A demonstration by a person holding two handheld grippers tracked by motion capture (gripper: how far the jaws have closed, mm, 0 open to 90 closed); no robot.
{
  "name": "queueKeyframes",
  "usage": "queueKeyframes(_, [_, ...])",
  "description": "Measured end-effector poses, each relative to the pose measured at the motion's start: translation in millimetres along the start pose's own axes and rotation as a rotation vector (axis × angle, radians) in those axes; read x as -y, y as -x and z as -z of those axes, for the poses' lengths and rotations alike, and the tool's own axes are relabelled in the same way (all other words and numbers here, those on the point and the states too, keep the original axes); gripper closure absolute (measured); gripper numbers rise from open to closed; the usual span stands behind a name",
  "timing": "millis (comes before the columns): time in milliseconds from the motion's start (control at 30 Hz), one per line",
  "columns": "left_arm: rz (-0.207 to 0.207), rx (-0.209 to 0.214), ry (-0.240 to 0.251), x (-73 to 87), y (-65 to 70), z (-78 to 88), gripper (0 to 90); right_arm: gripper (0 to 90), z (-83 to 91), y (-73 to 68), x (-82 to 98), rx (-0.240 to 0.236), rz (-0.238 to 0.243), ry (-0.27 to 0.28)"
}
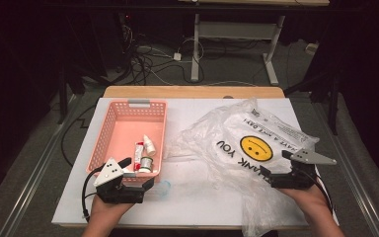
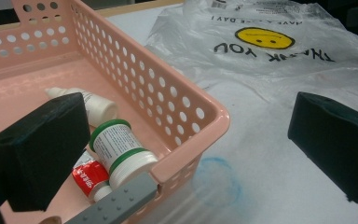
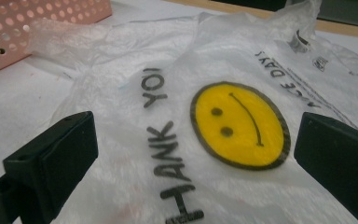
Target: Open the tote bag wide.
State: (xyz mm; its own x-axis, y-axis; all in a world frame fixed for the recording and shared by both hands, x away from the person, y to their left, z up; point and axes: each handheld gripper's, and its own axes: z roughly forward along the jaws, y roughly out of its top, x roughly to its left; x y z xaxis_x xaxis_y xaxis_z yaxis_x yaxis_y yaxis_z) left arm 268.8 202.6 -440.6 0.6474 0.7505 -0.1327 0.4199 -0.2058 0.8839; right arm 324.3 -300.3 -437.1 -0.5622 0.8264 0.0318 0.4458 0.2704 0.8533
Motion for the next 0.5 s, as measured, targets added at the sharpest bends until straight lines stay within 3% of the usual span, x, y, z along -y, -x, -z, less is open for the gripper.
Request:
queueKeyframes(167, [-0.004, 0.005, 0.002, 0.9, 1.0, -0.8, 0.0, 0.2, -17.5, -8.4, -8.5, -0.021, 0.003, 0.002])
queueKeyframes(333, [0.007, 0.002, 0.008, 0.6, -0.4, -0.7, 0.0, 1.7, -35.6, -19.9, -18.3, -0.060, 0.003, -0.032])
queueKeyframes(500, [0.005, -0.002, 0.018, 0.4, 0.5, 0.0, 0.0, 3.3, -46.2, -34.1, -26.6, -0.093, 0.035, -0.032])
